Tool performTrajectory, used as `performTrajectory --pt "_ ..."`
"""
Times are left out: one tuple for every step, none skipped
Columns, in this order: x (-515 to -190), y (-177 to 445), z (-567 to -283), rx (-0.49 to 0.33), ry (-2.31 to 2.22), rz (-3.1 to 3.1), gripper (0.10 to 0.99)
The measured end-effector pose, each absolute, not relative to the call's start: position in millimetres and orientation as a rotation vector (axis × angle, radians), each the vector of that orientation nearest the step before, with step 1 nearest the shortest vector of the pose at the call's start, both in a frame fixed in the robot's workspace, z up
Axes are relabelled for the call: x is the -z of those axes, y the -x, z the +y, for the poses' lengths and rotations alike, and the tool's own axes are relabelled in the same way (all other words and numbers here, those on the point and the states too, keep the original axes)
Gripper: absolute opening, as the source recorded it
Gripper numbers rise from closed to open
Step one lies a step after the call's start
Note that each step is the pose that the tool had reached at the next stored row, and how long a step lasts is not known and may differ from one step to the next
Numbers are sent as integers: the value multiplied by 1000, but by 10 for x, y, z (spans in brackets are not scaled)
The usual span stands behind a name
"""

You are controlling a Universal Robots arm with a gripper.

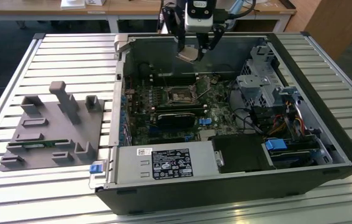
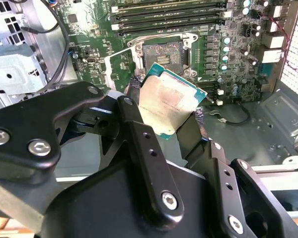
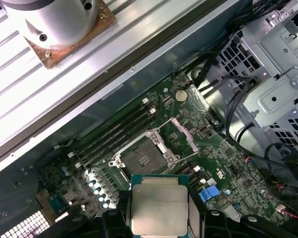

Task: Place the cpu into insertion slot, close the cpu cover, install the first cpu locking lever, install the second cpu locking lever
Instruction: 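Place the cpu into insertion slot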

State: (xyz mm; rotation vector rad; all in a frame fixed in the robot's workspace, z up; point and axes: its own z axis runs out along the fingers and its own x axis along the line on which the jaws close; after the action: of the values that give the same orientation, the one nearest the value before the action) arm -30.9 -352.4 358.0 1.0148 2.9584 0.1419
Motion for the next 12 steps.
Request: performTrajectory --pt "-3579 309 -3524 -142 -1022 2956 541" --pt "-3579 309 -3524 -142 -1029 2953 541" --pt "-3579 309 -3524 -142 -1037 2950 541" --pt "-3579 309 -3525 -142 -1044 2947 541" --pt "-3579 309 -3524 -142 -1052 2944 541" --pt "-3579 309 -3524 -141 -1060 2941 541" --pt "-3579 309 -3524 -141 -1069 2938 541" --pt "-3579 309 -3524 -141 -1077 2934 541" --pt "-3579 309 -3524 -141 -1085 2931 541" --pt "-3579 309 -3524 -141 -1094 2928 541" --pt "-3579 309 -3524 -141 -1102 2924 541" --pt "-3579 309 -3524 -141 -1110 2921 541"
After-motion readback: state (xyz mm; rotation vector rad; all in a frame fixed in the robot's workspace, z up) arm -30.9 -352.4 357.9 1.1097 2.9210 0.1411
